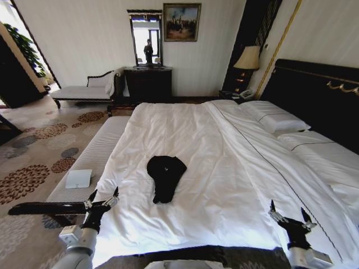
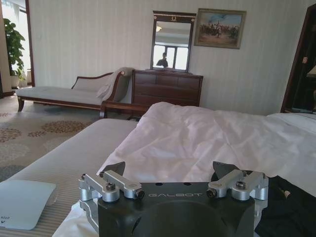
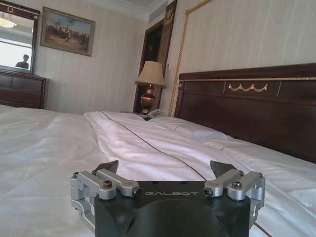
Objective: Fold the clothes on the bed.
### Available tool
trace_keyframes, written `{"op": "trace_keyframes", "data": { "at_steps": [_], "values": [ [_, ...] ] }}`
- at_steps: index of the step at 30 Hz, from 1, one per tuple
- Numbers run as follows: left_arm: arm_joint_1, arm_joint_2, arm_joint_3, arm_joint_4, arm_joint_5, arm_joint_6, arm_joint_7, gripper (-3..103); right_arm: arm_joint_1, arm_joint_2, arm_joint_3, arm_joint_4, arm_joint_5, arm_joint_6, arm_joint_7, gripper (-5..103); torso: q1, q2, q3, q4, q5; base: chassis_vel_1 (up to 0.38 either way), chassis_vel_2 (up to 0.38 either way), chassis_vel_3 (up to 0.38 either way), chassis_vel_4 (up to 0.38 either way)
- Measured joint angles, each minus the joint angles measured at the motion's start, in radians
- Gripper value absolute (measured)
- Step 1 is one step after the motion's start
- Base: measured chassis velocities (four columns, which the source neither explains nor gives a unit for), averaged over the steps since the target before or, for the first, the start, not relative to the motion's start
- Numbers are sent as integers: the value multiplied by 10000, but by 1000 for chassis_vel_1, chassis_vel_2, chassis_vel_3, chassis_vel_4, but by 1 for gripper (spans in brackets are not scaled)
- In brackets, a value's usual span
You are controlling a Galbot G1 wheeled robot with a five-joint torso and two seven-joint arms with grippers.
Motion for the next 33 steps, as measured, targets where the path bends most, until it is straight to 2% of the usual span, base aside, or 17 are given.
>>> {"op": "trace_keyframes", "data": {
  "at_steps": [12,16,21,22,23,24,28,29,30,32,33],
  "values": [
    [29,-12,19,-10,57,0,4,99,-21,-64,12,-105,-25,56,-64,100,0,0,0,0,1,0,0,0,0],
    [31,-3,20,-9,60,9,1,99,14,-168,-159,-8,174,-25,192,100,0,-1,0,-1,1,0,0,0,0],
    [-75,336,105,279,-111,132,-14,100,216,-856,-538,323,944,-535,376,100,-1,0,0,0,1,0,0,0,0],
    [-183,514,153,426,-245,202,-58,102,315,-1196,-823,619,1713,-1067,483,100,-2,0,0,0,0,0,0,0,0],
    [-293,651,179,519,-377,273,-102,101,427,-1483,-1065,871,2269,-1556,583,100,-1,0,0,1,0,0,0,0,0],
    [-293,651,179,519,-377,273,-102,101,427,-1483,-1065,871,2269,-1556,583,100,-1,0,0,1,0,0,0,0,0],
    [-753,1177,328,811,-829,565,-260,100,1230,-2550,-1864,1251,3642,-3301,1046,100,-1,0,0,2,1,0,0,0,0],
    [-753,1177,328,811,-829,565,-260,100,1230,-2550,-1864,1251,3642,-3301,1046,100,-1,0,0,2,1,0,0,0,0],
    [-940,1408,405,933,-962,639,-318,100,1513,-2922,-2045,1243,4053,-3692,1172,100,-1,0,1,4,2,0,0,0,0],
    [-1668,2114,708,1362,-1487,857,-581,100,2353,-4351,-2528,999,5178,-4513,1276,100,-1,-1,1,4,0,0,0,0,0],
    [-1668,2114,708,1362,-1487,857,-581,100,2353,-4351,-2528,999,5178,-4513,1276,100,-1,-1,1,4,0,0,0,0,0]
  ]
}}
